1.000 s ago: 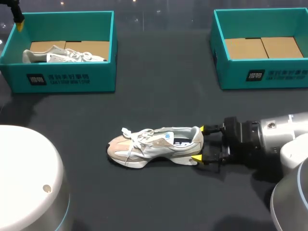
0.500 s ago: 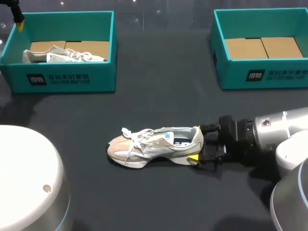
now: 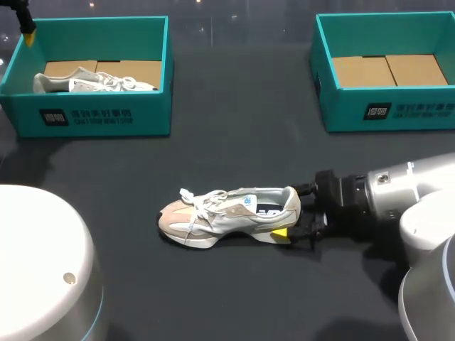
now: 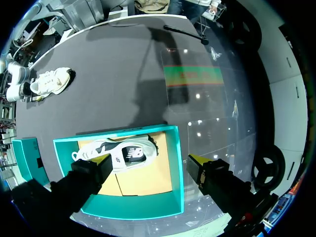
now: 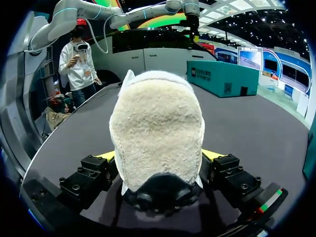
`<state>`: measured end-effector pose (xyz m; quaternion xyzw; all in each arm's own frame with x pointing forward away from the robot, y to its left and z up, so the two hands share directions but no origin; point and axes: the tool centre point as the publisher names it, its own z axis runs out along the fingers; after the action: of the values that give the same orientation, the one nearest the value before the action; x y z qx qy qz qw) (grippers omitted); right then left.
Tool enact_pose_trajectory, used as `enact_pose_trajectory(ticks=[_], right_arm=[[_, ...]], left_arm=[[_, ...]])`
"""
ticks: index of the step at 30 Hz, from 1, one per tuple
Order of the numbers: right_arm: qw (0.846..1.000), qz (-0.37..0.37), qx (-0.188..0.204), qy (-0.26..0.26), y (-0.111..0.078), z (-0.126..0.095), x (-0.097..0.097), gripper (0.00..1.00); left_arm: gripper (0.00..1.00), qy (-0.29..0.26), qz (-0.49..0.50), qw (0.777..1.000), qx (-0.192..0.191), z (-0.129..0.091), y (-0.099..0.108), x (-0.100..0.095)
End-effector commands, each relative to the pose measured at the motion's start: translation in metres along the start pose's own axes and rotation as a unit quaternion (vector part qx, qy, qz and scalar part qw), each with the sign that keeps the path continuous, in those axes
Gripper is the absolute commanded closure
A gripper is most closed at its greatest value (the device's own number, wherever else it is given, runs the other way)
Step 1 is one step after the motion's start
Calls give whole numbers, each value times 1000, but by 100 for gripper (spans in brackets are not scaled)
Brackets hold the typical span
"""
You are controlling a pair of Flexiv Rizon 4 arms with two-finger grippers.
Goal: Take the shoe out of the shoebox, open the shoe tongue, remove and reinsert the insole, then place the shoe into the shoebox
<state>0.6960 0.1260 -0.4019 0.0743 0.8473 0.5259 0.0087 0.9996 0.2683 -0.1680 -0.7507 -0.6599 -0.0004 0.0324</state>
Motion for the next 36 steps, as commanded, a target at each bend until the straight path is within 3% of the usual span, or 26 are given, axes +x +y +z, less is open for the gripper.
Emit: enact_pose_trajectory(ticks=[1,8,9,11,12,13,36], right_arm=[[1000,1,2,4,0,7,-2,0],[1000,3,0,11,-1,13,-3,0],[1000,3,0,12,-2,13,-3,5],[1000,2,0,13,-1,14,-3,57],[1000,2,-1,14,-1,15,-3,74],[1000,2,-1,14,-1,15,-3,98],[1000,-1,-2,27,1,14,0,100]], left_arm=[[0,0,1,1000,-1,0,-1,1],[0,0,1,1000,-1,0,-1,1],[0,0,1,1000,-1,0,-1,1],[0,0,1,1000,-1,0,-1,1],[0,0,1,1000,-1,0,-1,1],[0,0,1,1000,-1,0,-1,1],[0,0,1,1000,-1,0,-1,1]])
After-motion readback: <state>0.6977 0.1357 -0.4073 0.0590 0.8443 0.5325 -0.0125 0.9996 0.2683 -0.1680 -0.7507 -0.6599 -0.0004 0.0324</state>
